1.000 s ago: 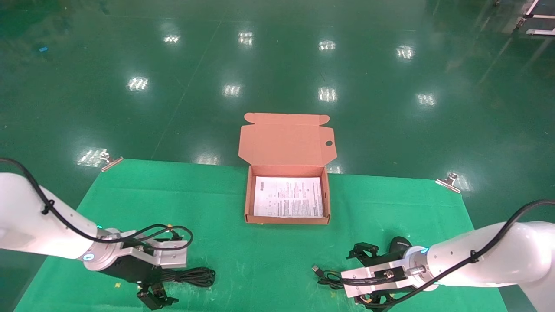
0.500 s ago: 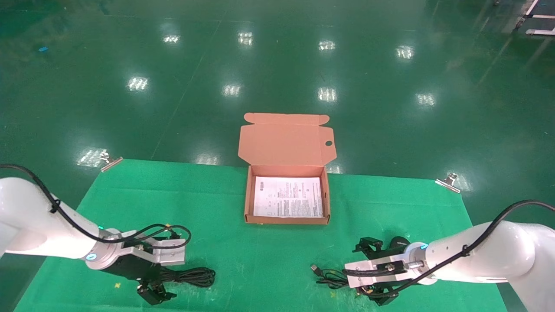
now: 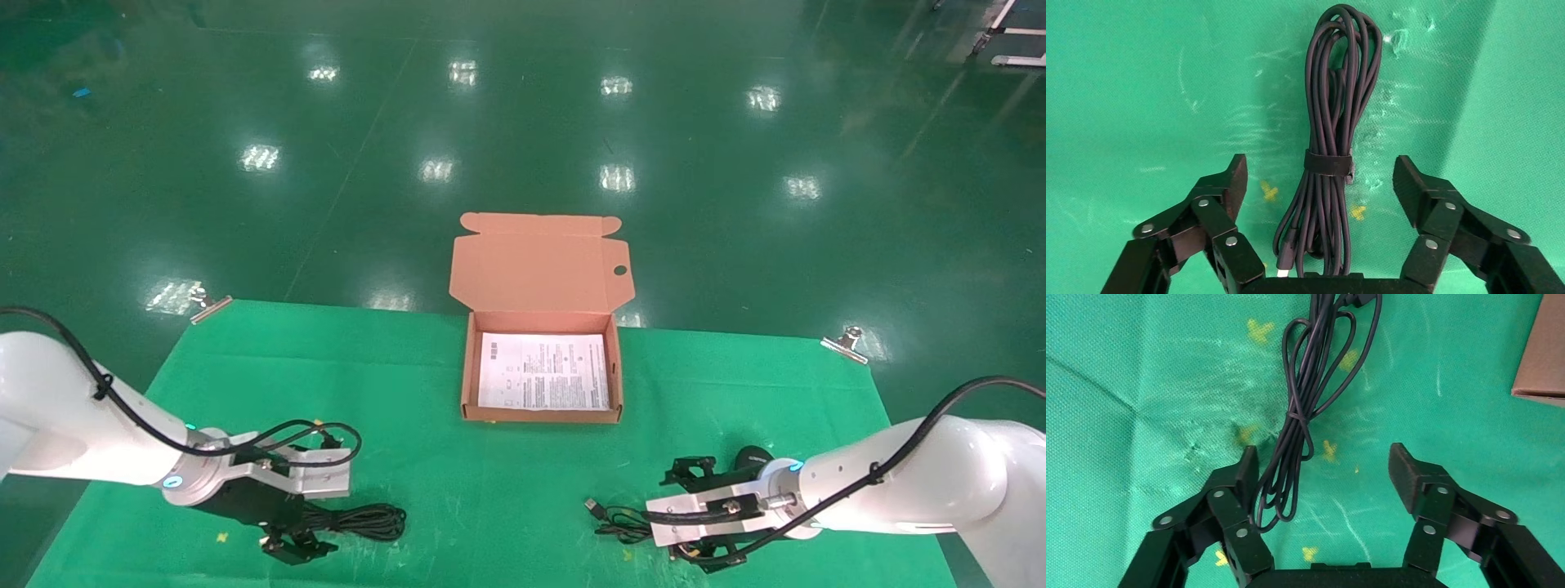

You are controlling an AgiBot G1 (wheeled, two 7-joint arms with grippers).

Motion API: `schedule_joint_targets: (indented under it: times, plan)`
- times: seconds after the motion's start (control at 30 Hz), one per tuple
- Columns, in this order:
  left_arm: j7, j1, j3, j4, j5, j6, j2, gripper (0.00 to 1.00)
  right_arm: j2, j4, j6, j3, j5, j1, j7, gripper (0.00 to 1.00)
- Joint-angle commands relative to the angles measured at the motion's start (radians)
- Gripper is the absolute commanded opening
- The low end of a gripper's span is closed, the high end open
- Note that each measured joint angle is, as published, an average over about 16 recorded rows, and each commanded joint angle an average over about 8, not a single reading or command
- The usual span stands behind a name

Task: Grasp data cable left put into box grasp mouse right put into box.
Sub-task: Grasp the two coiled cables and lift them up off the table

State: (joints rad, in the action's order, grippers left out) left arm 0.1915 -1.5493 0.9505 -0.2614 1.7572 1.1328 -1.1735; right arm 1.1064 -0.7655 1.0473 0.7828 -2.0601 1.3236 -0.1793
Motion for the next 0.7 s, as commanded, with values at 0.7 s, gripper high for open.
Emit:
schedule_joint_targets:
  times: [0.7]
  plan:
    - [-0.005,0.002,0.001,-0.014,0.002,0.005,0.004,0.00,-0.001,-0.008,0.008,0.001,0.002,0.001,0.002,0.00]
